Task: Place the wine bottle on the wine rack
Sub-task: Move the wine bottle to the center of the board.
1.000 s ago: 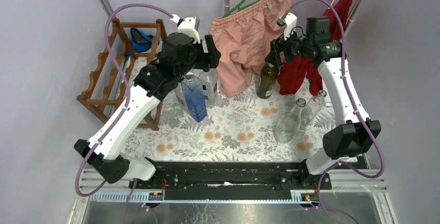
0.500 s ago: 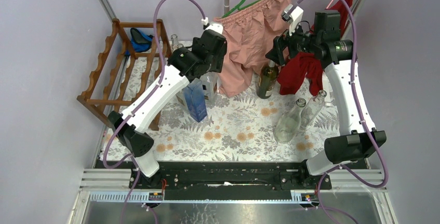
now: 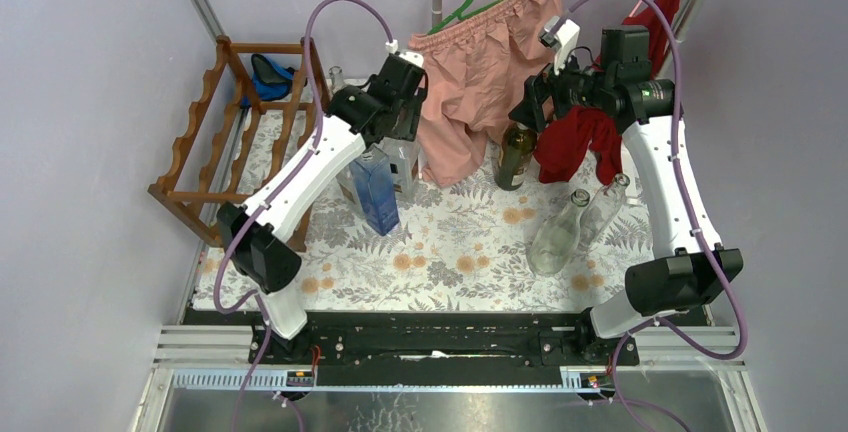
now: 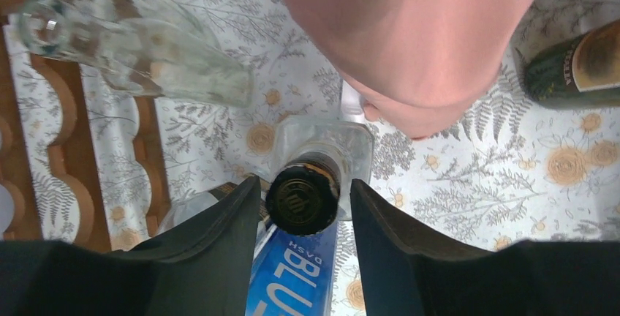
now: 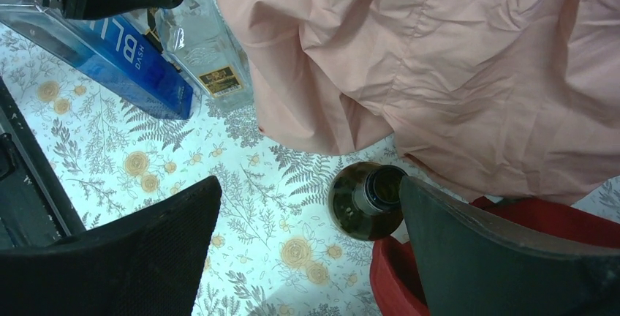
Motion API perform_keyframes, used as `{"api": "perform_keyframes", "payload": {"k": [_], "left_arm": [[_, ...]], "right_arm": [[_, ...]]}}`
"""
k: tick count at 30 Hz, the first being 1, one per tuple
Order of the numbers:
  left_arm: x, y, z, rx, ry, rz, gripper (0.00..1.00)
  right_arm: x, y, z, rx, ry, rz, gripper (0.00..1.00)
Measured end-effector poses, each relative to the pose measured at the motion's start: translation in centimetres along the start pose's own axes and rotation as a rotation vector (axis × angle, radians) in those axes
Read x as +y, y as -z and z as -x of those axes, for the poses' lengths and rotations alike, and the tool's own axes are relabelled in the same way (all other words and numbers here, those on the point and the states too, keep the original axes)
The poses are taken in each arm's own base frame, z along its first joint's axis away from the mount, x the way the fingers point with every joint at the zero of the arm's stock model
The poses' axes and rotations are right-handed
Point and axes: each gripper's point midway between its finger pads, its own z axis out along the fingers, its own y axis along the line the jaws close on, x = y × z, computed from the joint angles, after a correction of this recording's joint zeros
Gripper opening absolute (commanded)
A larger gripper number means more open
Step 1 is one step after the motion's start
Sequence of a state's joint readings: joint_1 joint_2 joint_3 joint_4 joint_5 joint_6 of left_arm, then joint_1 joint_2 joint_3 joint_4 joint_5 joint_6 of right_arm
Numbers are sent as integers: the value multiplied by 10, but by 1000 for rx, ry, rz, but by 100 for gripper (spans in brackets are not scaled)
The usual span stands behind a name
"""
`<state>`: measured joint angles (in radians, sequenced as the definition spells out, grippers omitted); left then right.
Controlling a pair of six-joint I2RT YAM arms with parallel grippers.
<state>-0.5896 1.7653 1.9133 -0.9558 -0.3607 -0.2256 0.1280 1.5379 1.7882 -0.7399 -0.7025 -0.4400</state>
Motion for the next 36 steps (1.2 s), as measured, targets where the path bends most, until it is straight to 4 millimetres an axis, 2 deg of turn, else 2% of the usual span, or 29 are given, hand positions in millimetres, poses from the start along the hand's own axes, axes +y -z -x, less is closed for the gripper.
{"api": "perform_keyframes", "payload": {"k": [4,7,9,13,19,21,24,29,36], "left_arm": [[-5,-8,-11,34,-7,-24,53],[-8,-13,-15,38,-7,-35,39],[-10,-17,-17,39,2,-50,18],[-17,-18,-12,25,16,-83,0],[-24,-13,-16,35,2,-143,0],[-31,-7,-20,44,-8,-199,0],[-57,8,-28,56,-45,-320,0],[-114,34,-36,55,-104,-526,0],[-171,47,-21,-28,-151,-655,0]], "right_arm": [[0,-1,-1,3,-3,2,100],[2,-1,-1,-1,-3,10,100],[3,-1,0,-3,-3,18,100],[4,-2,-3,0,-8,25,100],[5,-2,-5,5,-11,26,100],[5,-2,-5,6,-11,27,100],[6,-1,-6,10,-13,28,100],[8,4,2,0,-6,30,100],[10,11,17,-35,-24,29,100]]}}
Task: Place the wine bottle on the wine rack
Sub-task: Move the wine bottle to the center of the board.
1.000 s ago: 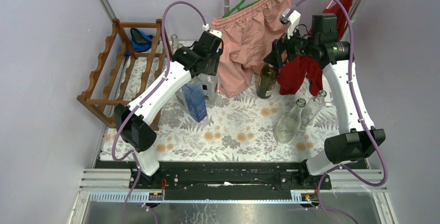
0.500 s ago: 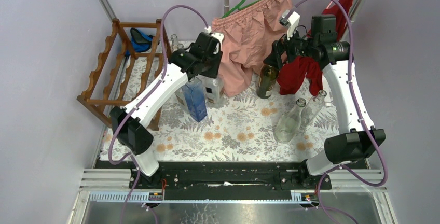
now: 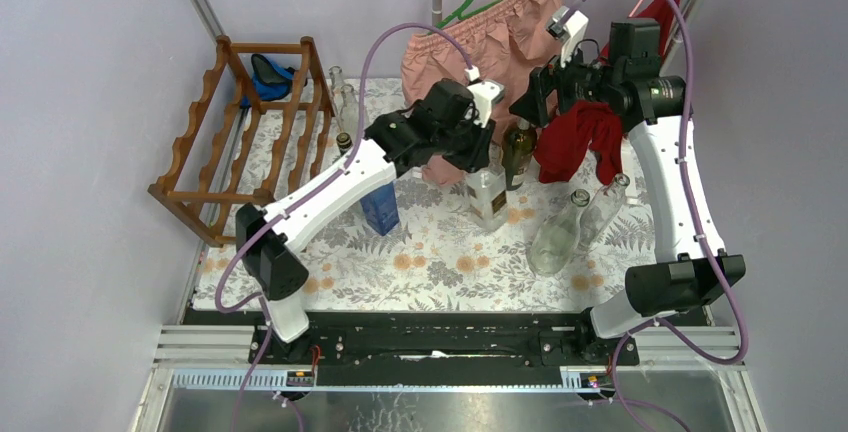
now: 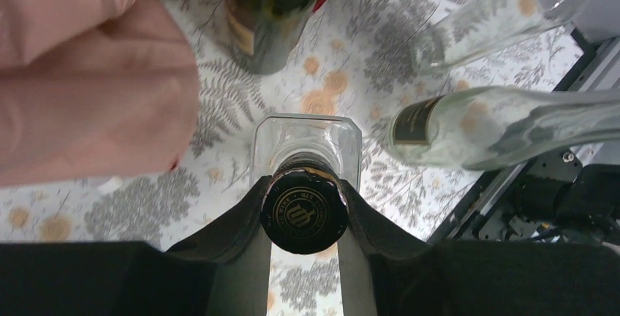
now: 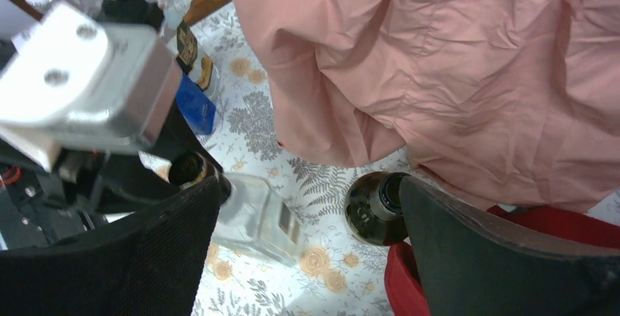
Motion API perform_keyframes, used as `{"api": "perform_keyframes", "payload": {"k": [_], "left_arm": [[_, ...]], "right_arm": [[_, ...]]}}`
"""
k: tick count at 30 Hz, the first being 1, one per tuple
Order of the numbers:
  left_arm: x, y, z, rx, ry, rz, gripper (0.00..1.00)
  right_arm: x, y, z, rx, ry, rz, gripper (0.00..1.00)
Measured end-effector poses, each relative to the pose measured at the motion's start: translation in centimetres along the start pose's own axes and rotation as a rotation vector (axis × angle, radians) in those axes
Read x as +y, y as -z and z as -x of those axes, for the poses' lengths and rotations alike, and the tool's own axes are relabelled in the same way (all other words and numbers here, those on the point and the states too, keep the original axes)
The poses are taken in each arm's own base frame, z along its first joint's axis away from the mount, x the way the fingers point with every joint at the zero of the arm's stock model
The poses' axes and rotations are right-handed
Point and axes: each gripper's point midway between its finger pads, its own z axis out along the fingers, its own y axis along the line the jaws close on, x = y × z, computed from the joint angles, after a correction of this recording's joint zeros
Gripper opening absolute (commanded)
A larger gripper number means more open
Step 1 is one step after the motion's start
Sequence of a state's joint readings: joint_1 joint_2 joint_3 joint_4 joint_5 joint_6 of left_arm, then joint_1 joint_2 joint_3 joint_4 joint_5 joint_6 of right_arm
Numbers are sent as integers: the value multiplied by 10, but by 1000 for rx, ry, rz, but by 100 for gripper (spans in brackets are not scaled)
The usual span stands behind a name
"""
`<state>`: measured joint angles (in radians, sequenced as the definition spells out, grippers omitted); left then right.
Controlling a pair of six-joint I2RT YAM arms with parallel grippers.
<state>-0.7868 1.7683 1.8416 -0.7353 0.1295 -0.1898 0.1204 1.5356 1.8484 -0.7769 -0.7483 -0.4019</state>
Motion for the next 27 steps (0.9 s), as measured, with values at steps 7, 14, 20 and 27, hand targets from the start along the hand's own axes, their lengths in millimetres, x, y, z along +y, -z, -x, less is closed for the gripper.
{"api": "perform_keyframes", "payload": {"k": [7,14,20,27], "left_arm": [[-20,-31,11,-59,-18,-39,0],[-28,-50,9,-55,-20,-51,5],[-45,-66,18,-62,-42,-63,32],[-64,-73,18,-60,-67,-84,46]], "right_arm": [[-34,21,14,-59,-124,-153,100],[-66,51,27,-137,-190,-293,100],[-73,65,33,-178,-217,-332,100],[-77,70,32,-193,-235,-347,100]]}}
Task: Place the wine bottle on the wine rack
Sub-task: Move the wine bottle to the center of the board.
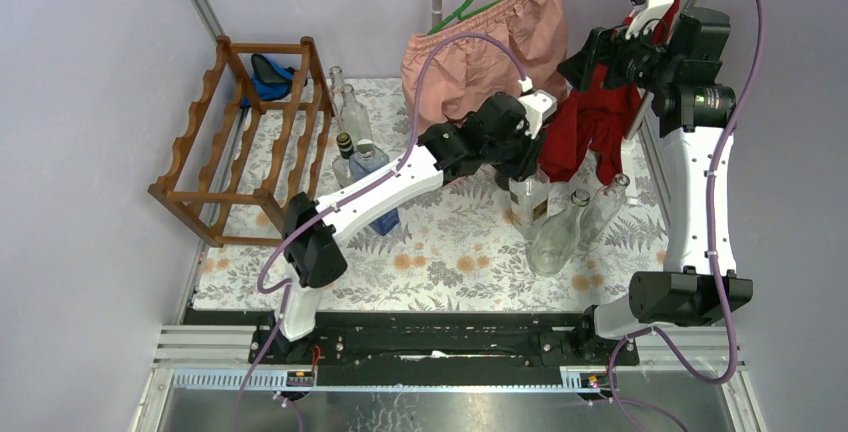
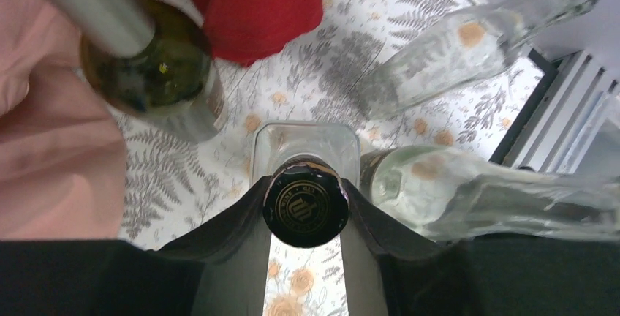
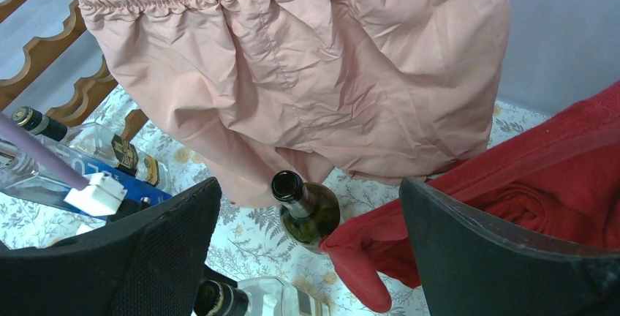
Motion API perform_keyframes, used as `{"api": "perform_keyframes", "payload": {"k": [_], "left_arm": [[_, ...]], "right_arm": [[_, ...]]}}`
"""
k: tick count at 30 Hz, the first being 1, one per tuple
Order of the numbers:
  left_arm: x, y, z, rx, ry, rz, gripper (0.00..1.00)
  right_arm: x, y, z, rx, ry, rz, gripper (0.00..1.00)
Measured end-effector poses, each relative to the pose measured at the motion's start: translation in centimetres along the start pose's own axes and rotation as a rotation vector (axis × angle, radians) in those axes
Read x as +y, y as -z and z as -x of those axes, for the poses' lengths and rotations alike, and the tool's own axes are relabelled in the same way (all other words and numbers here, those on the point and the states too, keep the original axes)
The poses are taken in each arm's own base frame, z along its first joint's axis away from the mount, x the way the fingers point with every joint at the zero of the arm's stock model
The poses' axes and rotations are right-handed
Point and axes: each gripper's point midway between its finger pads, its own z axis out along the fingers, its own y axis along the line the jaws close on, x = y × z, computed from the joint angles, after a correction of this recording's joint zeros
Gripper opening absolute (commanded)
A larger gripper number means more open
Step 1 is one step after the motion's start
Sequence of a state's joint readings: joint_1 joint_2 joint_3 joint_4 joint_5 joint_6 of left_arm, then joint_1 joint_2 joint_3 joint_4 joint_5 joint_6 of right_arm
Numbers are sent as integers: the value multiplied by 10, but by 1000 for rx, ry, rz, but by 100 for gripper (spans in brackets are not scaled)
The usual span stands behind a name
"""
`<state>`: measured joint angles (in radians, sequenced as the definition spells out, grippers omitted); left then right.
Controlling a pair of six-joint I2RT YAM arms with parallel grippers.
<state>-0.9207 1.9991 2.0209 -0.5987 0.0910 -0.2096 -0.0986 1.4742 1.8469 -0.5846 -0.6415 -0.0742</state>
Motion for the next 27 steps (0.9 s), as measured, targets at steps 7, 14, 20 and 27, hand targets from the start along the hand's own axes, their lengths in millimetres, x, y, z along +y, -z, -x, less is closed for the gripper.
{"api": "perform_keyframes", "payload": {"k": [7,14,20,27], "left_arm": [[-20,7,38,-102,-22,-33,57],[-27,11,48,-134,-28,-44,56],[-27,11,48,-134,-28,-44,53],[-24,12,49,-138,-27,-31,51]], "right_arm": [[-3,-1,-4,3,-17,0,100],[-2,1,-5,2,-21,12,100],[-1,2,-6,0,-21,16,100],[3,2,-9,5,-21,48,100]]}}
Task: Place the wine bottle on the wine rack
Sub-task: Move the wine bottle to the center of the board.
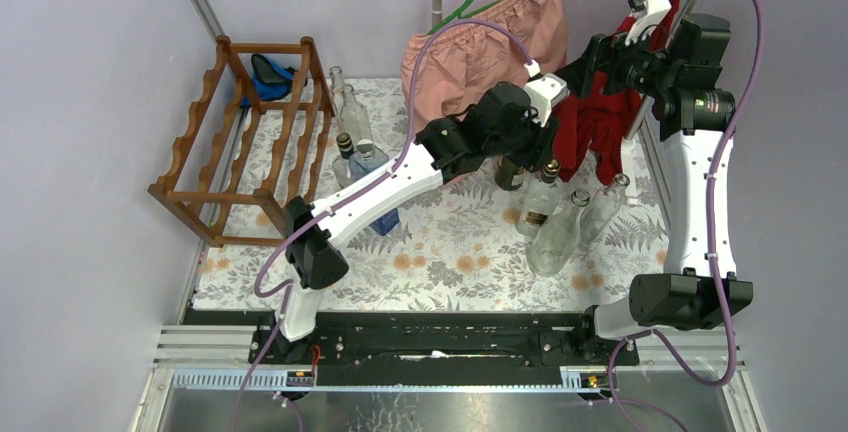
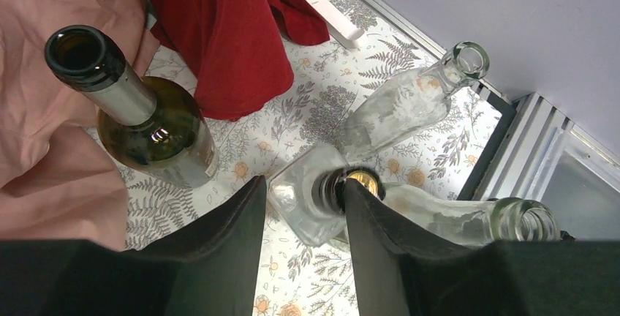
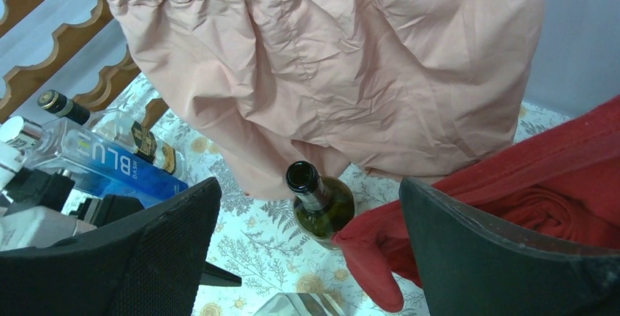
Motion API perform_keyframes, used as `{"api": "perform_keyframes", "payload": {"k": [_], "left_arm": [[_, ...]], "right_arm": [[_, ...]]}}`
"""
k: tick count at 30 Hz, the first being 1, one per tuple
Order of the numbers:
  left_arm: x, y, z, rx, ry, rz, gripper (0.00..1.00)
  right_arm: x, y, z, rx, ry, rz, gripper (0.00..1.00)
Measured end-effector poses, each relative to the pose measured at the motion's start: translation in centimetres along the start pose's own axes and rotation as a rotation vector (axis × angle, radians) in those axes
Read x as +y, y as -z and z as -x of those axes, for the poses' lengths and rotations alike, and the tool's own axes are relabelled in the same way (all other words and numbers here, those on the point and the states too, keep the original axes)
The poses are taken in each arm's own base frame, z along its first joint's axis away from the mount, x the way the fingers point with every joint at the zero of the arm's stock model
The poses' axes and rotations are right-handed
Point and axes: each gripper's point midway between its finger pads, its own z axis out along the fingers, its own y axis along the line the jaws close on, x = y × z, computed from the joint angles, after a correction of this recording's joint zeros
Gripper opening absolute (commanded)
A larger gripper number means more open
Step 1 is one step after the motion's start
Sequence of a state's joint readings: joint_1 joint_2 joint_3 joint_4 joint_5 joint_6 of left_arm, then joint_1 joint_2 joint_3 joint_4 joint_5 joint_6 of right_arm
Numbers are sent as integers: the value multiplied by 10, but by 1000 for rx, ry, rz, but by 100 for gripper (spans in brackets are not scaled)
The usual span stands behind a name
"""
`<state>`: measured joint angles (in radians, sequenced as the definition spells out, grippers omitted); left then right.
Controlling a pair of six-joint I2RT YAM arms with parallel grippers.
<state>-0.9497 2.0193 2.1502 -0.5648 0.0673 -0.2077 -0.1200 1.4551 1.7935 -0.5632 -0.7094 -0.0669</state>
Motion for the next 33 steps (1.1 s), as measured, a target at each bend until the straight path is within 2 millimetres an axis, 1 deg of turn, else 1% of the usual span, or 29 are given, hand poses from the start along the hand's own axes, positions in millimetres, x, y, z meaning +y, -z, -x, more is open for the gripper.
{"api": "perform_keyframes", "payload": {"k": [2,4,5,7,10,11,14,16,18,19,20,21,22,23,24,27,29,31,33], "left_arm": [[2,1,2,-5,-1,10,52],[3,7,7,-18,-4,24,54],[4,13,10,-29,-7,33,55],[6,32,20,-60,-17,53,58],[9,74,33,-117,-28,87,62],[13,93,39,-148,-27,103,64],[21,139,56,-230,-20,134,72],[39,171,66,-285,2,172,75],[69,204,73,-339,53,226,78],[87,218,75,-366,85,256,79],[104,233,75,-387,117,292,80],[123,249,74,-409,148,337,80],[138,263,73,-428,173,380,80],[148,274,73,-443,193,414,79],[154,284,72,-455,206,439,79],[156,304,68,-474,222,483,79],[158,314,61,-478,237,520,79],[161,322,51,-472,255,557,79],[164,329,39,-465,276,592,79]], "right_arm": [[3,0,-1,1,10,20,100],[7,0,-1,3,20,44,100],[8,0,-1,2,24,49,100],[11,1,-2,2,38,73,100],[16,1,-2,3,55,106,100],[19,2,-2,2,63,124,100],[31,4,-1,-2,89,189,100],[44,4,-2,4,123,249,100],[68,-3,-6,28,200,313,100],[87,-9,-9,43,247,364,100],[113,-16,-16,63,299,430,100],[135,-21,-24,79,336,489,100],[157,-24,-33,99,370,545,100],[182,-28,-45,123,403,611,100],[204,-32,-55,143,433,662,100],[249,-43,-80,192,483,758,100],[271,-54,-97,228,496,787,100],[294,-72,-118,276,501,793,100],[312,-87,-137,317,494,791,100]]}}
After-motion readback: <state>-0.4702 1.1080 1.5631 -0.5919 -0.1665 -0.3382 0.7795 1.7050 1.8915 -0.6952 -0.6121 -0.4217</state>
